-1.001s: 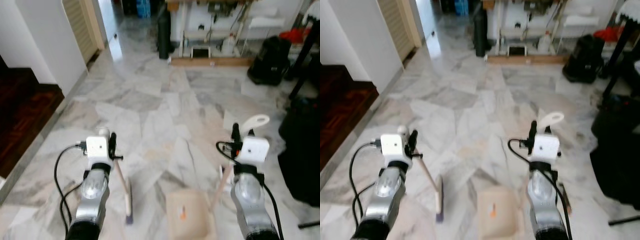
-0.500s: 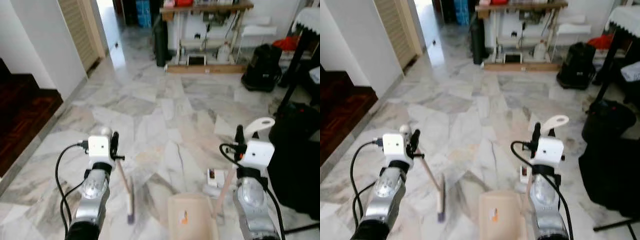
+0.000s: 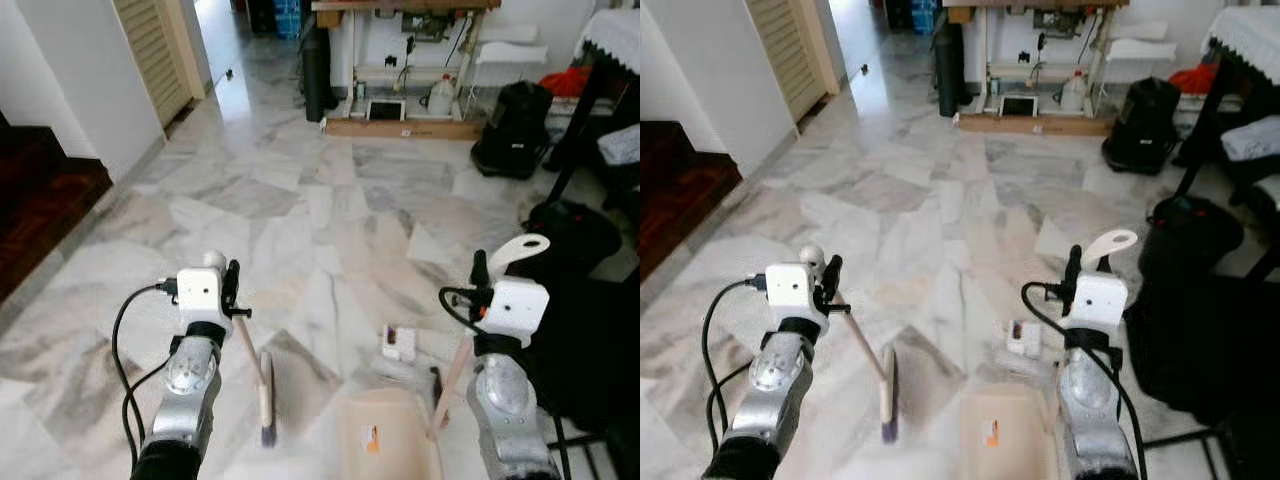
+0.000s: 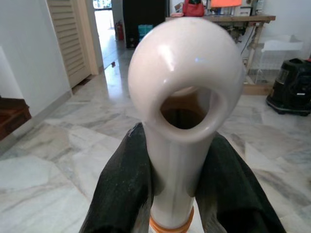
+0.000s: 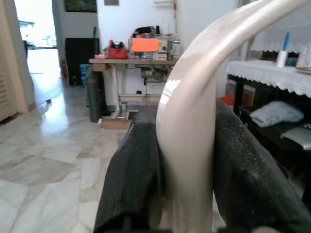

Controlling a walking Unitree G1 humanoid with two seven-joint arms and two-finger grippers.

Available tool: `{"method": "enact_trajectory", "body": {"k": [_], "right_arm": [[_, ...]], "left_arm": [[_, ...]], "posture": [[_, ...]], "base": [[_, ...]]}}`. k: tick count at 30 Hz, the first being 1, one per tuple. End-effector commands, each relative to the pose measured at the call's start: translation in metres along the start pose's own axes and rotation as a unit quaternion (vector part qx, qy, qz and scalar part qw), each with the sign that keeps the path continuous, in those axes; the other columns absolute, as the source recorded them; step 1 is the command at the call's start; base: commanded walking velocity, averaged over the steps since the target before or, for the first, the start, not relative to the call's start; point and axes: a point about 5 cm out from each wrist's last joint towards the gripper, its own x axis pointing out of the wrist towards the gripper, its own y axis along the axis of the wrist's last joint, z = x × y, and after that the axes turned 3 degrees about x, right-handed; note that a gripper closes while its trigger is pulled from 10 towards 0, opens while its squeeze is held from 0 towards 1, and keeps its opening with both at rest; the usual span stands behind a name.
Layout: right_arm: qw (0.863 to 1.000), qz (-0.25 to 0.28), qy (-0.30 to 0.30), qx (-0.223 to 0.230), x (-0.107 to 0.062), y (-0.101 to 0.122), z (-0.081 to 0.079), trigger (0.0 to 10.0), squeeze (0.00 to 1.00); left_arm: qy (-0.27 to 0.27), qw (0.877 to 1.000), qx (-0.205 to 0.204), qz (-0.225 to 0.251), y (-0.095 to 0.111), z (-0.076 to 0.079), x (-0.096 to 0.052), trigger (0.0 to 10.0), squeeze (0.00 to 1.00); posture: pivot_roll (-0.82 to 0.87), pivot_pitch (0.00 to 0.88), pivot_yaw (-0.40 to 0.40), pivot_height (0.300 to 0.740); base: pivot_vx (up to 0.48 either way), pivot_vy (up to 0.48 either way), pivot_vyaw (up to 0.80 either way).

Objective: Sweep floor

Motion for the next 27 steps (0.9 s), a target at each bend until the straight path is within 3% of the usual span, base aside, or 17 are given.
{"method": "enact_trajectory", "body": {"k": [1, 8, 14, 27], "right_arm": [[1.0, 0.022, -0.003, 0.012, 0.0049, 0.0098, -0.0006, 10.0, 0.0], [1.0, 0.015, -0.005, 0.019, 0.005, 0.0088, -0.0007, 10.0, 0.0], [1.0, 0.013, -0.004, 0.02, 0.0062, 0.0087, -0.0011, 10.0, 0.0], [1.0, 0.016, -0.001, 0.02, 0.0058, 0.0091, -0.0042, 10.0, 0.0]], "left_arm": [[-0.001, 1.0, 0.004, 0.022, 0.0094, -0.0015, 0.0044, 10.0, 0.0], [-0.003, 1.0, 0.004, 0.023, 0.0097, -0.0009, 0.0045, 10.0, 0.0], [-0.004, 1.0, 0.003, 0.023, 0.01, -0.0005, 0.0049, 10.0, 0.0], [-0.01, 1.0, -0.002, 0.026, 0.0115, 0.0016, 0.0061, 10.0, 0.0]], "posture": [[-0.01, 0.0, 0.05, 0.74], [-0.01, 0.0, 0.05, 0.74], [-0.01, 0.0, 0.05, 0.74], [-0.01, 0.0, 0.051, 0.74]], "base": [[0.0, -0.262, 0.0], [0.0, -0.263, 0.0], [0.0, -0.261, -0.71], [0.0, -0.197, 0.0]]}}
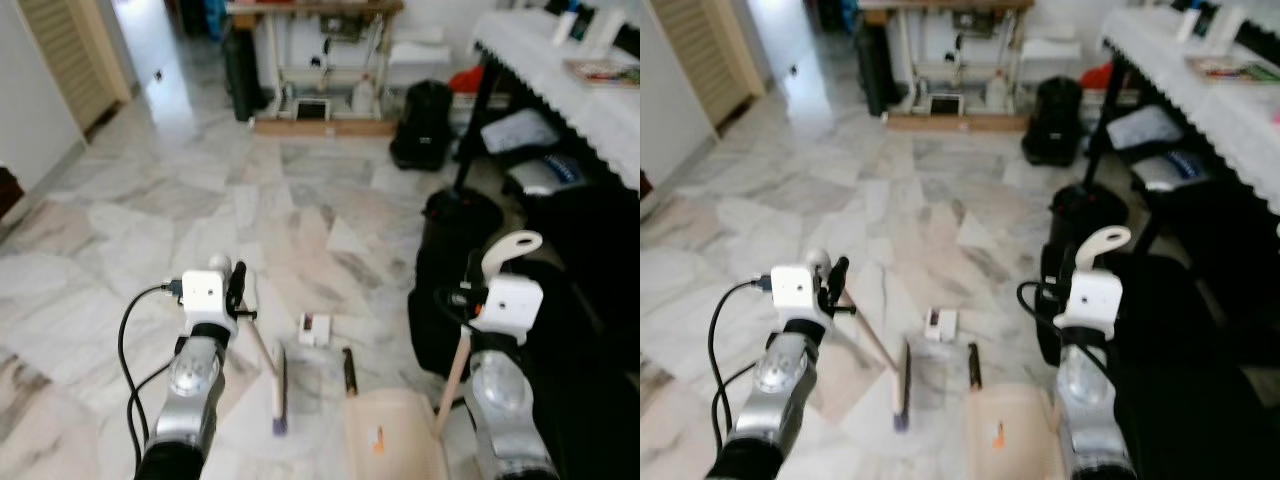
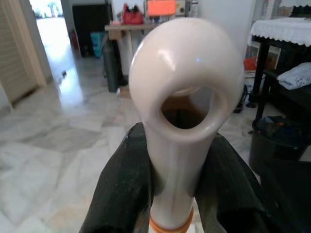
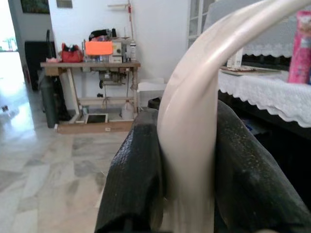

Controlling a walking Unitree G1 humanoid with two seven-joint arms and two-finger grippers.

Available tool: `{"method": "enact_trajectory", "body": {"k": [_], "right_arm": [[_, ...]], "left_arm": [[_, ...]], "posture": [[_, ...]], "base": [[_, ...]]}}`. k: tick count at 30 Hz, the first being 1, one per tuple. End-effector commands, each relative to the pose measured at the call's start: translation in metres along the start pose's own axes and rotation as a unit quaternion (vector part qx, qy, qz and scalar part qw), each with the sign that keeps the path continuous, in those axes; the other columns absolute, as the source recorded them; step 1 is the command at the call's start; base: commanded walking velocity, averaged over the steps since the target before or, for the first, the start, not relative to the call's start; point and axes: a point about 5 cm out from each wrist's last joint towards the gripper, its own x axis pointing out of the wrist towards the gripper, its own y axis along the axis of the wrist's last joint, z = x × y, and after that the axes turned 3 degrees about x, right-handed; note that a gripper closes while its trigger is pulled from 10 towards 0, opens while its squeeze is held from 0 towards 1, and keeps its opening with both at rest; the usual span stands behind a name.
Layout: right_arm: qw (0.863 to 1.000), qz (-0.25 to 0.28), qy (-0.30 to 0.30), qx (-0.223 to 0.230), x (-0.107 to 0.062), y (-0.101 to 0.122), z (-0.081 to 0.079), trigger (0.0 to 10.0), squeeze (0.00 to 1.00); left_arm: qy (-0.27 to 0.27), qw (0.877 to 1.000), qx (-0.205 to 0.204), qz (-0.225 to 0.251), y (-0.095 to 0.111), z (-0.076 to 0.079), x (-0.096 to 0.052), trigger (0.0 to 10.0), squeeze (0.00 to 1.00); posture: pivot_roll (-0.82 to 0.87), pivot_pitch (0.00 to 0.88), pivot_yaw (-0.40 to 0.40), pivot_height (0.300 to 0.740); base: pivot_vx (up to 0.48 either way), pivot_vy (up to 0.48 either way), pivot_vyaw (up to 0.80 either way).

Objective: Sweep floor

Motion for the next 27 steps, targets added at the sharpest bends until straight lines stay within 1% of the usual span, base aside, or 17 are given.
{"method": "enact_trajectory", "body": {"k": [1, 7, 17, 27], "right_arm": [[1.0, 0.02, -0.004, 0.007, 0.0051, 0.0087, 0.0011, 10.0, 0.0], [1.0, 0.021, -0.002, 0.006, 0.0056, 0.0086, 0.0002, 10.0, 0.0], [1.0, 0.019, -0.001, 0.008, 0.0054, 0.0082, -0.0008, 10.0, 0.0], [1.0, 0.019, -0.001, 0.011, 0.0055, 0.0082, -0.0018, 10.0, 0.0]], "left_arm": [[-0.002, 1.0, -0.003, 0.018, 0.0071, 0.001, 0.003, 10.0, 0.0], [-0.009, 1.0, -0.006, 0.026, 0.0106, 0.0031, 0.0044, 10.0, 0.0], [-0.02, 1.0, -0.01, 0.015, 0.0081, 0.0068, 0.0047, 10.0, 0.0], [-0.025, 1.0, -0.007, 0.012, 0.0071, 0.007, 0.0052, 10.0, 0.0]], "posture": [[-0.01, 0.0, 0.051, 0.74], [-0.01, 0.0, 0.051, 0.74], [-0.01, 0.0, 0.052, 0.74], [-0.01, 0.0, 0.054, 0.74]], "base": [[0.0, 0.0, 0.0], [0.0, 0.0, 0.0], [0.0, 0.0, 0.0], [0.0, 0.48, 0.0]]}}
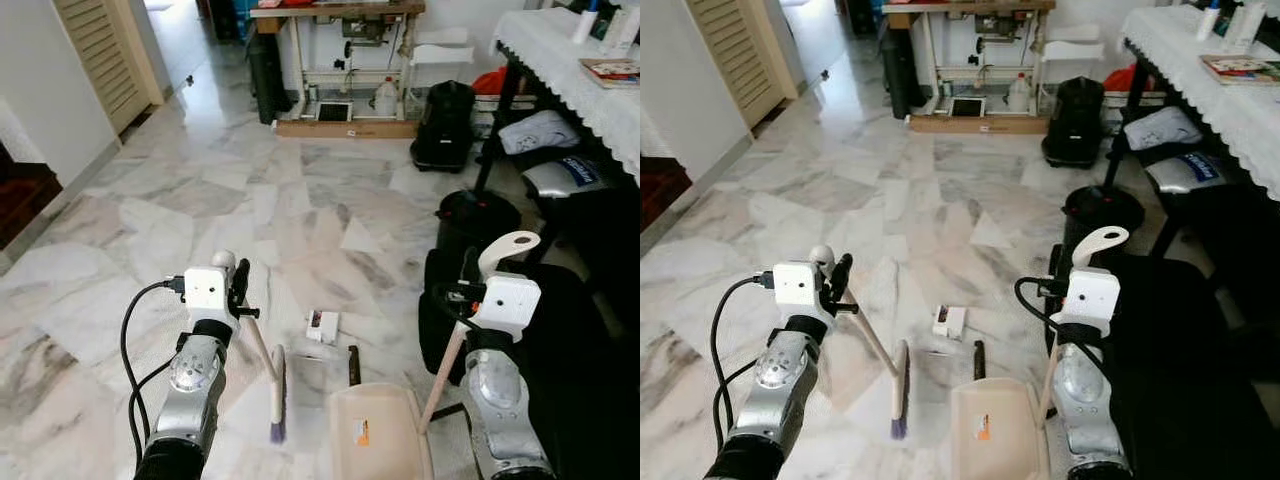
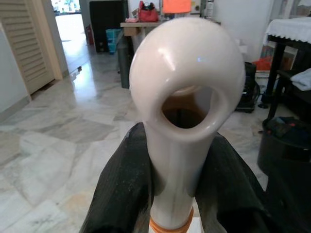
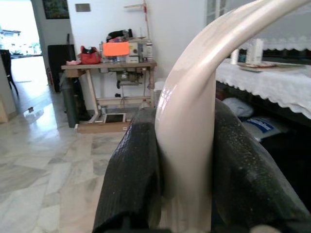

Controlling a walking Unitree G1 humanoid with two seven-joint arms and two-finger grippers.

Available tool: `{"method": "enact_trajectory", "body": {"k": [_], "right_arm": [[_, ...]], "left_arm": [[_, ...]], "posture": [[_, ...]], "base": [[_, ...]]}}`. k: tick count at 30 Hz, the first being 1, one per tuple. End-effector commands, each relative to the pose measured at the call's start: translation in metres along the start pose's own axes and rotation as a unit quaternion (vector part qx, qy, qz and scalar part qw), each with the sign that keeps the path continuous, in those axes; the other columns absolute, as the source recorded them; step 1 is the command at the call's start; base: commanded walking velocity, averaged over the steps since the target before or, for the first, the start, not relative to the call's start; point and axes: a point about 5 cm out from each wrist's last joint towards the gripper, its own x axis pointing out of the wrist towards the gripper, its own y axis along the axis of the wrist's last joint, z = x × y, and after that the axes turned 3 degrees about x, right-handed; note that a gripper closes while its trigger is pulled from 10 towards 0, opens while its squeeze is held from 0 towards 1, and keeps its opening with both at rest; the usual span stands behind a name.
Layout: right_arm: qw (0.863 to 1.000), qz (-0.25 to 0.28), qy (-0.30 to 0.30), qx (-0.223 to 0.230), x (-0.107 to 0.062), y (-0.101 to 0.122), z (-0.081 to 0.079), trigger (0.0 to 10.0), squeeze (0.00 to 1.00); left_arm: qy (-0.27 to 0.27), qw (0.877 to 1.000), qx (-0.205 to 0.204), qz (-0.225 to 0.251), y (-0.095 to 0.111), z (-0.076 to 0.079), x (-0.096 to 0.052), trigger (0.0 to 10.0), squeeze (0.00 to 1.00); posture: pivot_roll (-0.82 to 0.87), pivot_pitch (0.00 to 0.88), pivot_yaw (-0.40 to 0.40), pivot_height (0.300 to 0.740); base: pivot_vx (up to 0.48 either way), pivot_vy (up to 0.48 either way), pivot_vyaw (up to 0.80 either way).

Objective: Sweep floor

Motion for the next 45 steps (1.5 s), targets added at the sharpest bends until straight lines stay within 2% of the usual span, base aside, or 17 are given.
{"method": "enact_trajectory", "body": {"k": [1, 10, 16, 33, 36, 40, 45], "right_arm": [[1.0, 0.02, 0.006, 0.013, 0.005, 0.009, -0.007, 10.0, 0.0], [1.0, 0.017, 0.005, 0.014, 0.005, 0.008, -0.007, 10.0, 0.0], [1.0, 0.016, 0.004, 0.017, 0.005, 0.008, -0.008, 10.0, 0.0], [1.0, 0.011, -0.003, 0.017, 0.005, 0.006, -0.007, 10.0, 0.0], [1.0, -0.004, -0.003, 0.017, 0.005, 0.002, -0.007, 10.0, 0.0], [1.0, 0.001, 0.0, 0.017, 0.005, 0.003, -0.008, 10.0, 0.0], [1.0, 0.005, 0.002, 0.017, 0.005, 0.004, -0.009, 10.0, 0.0]], "left_arm": [[0.002, 1.0, 0.01, 0.018, 0.009, -0.004, 0.005, 10.0, 0.0], [-0.007, 1.0, 0.002, 0.015, 0.009, -0.002, 0.005, 10.0, 0.0], [-0.013, 1.0, 0.004, 0.015, 0.009, 0.0, 0.007, 10.0, 0.0], [-0.037, 0.999, 0.013, 0.015, 0.01, 0.007, 0.006, 10.0, 0.0], [-0.04, 0.999, 0.013, 0.015, 0.01, 0.008, 0.006, 10.0, 0.0], [-0.039, 0.999, 0.012, 0.015, 0.01, 0.008, 0.006, 10.0, 0.0], [-0.039, 0.999, 0.012, 0.015, 0.01, 0.008, 0.006, 10.0, 0.0]], "posture": [[-0.01, 0.0, 0.054, 0.74], [-0.01, 0.0, 0.054, 0.74], [-0.01, 0.0, 0.058, 0.74], [-0.01, 0.0, 0.061, 0.74], [-0.01, 0.0, 0.062, 0.74], [-0.01, 0.0, 0.062, 0.74], [-0.01, 0.0, 0.061, 0.74]], "base": [[0.0, 0.48, 0.0], [0.0, 0.029, 0.0], [0.0, 0.427, 0.0], [0.0, 0.0, 0.0], [0.252, 0.0, -0.24], [0.267, 0.0, -0.74], [0.273, 0.0, 0.0]]}}
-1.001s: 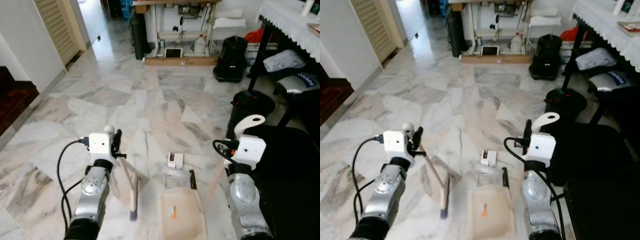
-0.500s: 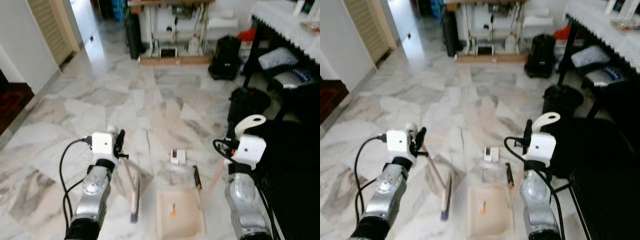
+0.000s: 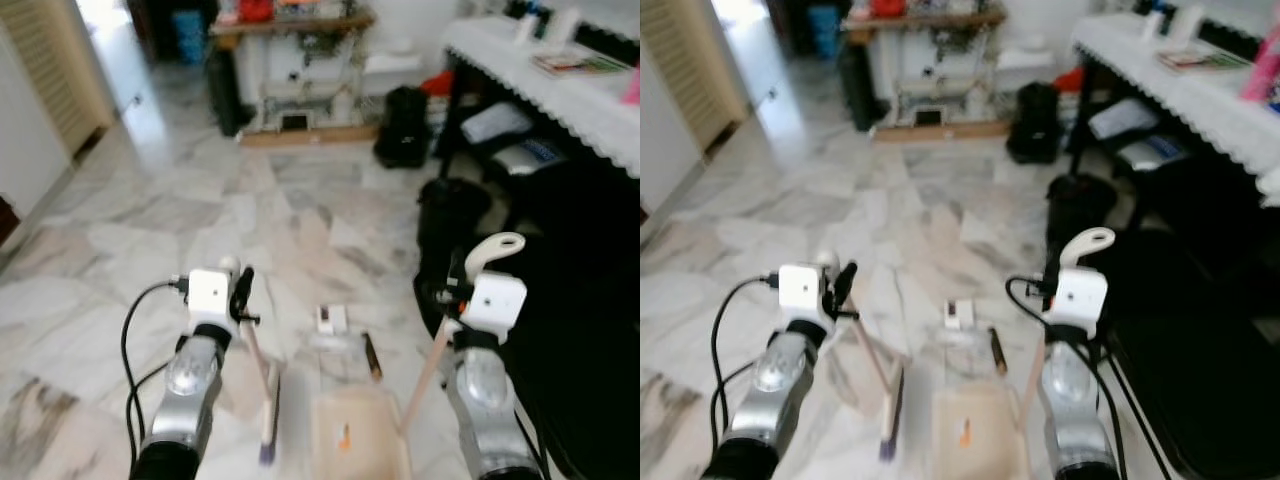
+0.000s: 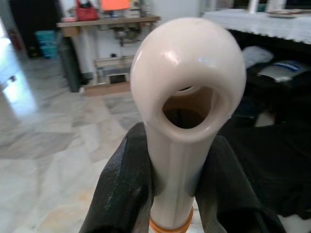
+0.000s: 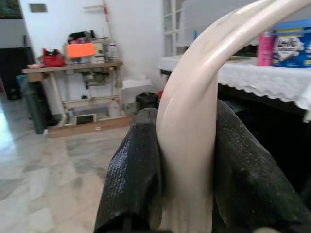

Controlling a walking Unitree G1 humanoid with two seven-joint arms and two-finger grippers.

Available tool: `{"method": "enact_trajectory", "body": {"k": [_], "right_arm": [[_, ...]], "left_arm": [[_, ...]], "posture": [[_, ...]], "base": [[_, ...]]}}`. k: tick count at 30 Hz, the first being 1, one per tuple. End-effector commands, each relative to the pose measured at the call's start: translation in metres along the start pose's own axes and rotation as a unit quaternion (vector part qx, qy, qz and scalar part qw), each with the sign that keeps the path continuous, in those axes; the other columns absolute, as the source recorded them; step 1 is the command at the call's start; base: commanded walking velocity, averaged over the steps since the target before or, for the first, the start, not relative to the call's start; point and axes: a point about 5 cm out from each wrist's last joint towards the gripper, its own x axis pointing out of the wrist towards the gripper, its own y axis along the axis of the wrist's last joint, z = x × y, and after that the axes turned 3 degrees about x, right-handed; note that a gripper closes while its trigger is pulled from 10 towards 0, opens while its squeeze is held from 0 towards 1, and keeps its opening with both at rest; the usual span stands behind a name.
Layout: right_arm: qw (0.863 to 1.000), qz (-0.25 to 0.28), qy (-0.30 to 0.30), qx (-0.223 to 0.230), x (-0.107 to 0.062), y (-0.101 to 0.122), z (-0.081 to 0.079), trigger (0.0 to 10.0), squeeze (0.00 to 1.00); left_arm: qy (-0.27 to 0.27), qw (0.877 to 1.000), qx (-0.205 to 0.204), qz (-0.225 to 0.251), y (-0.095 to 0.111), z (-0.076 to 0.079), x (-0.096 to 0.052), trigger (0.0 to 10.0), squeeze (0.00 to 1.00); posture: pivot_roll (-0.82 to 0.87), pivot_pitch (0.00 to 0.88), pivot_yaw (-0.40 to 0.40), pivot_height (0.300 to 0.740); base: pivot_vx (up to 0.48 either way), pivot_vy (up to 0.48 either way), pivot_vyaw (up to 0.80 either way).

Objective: Sweep floor

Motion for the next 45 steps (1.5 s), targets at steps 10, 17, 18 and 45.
{"method": "enact_trajectory", "body": {"k": [10, 17, 18, 45], "right_arm": [[1.0, 0.026, 0.002, 0.004, 0.0053, 0.0099, -0.0017, 10.0, 0.0], [0.999, 0.035, 0.022, -0.011, 0.0053, 0.0122, -0.0067, 10.0, 0.0], [0.999, 0.035, 0.022, -0.01, 0.0054, 0.0121, -0.0066, 10.0, 0.0], [0.999, 0.033, 0.028, 0.0, 0.0062, 0.0109, -0.0091, 10.0, 0.0]], "left_arm": [[-0.002, 1.0, 0.005, 0.028, 0.013, 0.0022, 0.0063, 10.0, 0.0], [0.001, 1.0, 0.005, 0.028, 0.0131, 0.002, 0.0062, 10.0, 0.0], [0.001, 1.0, 0.005, 0.028, 0.013, 0.002, 0.0062, 10.0, 0.0], [0.002, 1.0, 0.007, 0.029, 0.0133, 0.0021, 0.0072, 10.0, 0.0]], "posture": [[-0.01, 0.0, 0.061, 0.74], [-0.01, 0.0, 0.059, 0.74], [-0.01, 0.0, 0.059, 0.74], [0.0, 0.0, 0.061, 0.74]], "base": [[0.285, 0.0, 0.0], [0.292, 0.0, 0.31], [0.292, 0.0, 0.8], [0.293, 0.0, 0.0]]}}
